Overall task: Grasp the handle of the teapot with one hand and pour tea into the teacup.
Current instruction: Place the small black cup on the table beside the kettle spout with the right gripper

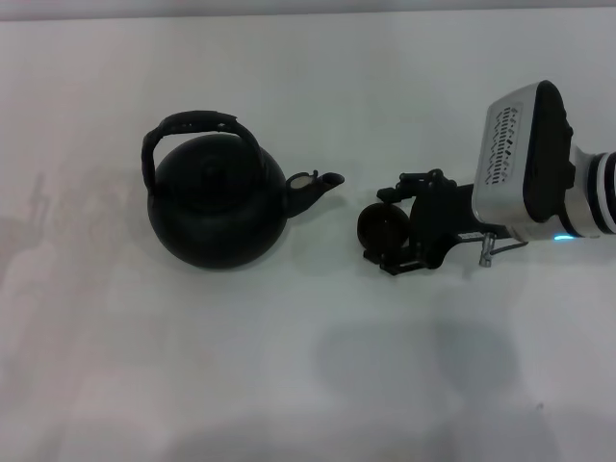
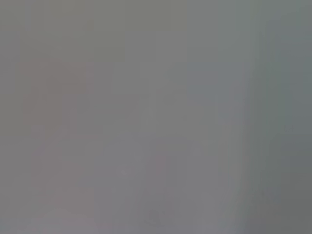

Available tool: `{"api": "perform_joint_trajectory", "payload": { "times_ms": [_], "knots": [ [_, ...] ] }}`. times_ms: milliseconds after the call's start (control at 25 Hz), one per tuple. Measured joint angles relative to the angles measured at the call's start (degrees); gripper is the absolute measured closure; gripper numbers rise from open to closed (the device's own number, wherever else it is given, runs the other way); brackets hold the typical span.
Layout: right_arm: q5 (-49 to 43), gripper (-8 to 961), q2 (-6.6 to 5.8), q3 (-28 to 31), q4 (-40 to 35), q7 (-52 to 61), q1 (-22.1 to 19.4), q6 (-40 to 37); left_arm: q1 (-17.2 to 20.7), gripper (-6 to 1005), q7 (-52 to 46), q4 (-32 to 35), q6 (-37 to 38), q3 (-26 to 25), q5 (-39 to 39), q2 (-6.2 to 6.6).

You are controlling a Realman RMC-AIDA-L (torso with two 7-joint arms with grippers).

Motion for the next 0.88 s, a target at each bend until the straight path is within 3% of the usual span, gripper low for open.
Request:
{"api": "perform_joint_trajectory", "payload": {
  "times_ms": [360, 880],
  "knots": [
    [0.8, 101, -0.09, 3.9, 0.1, 0.2, 0.4, 3.8, 0.0, 427, 0.1, 0.0, 0.0, 0.0, 0.0, 0.06],
    [0.8, 98, -0.15, 18.1, 1.2, -1.2, -0.4, 14.4, 0.5, 425, 0.1, 0.0, 0.8, 3.7, 0.0, 0.06]
  ]
}}
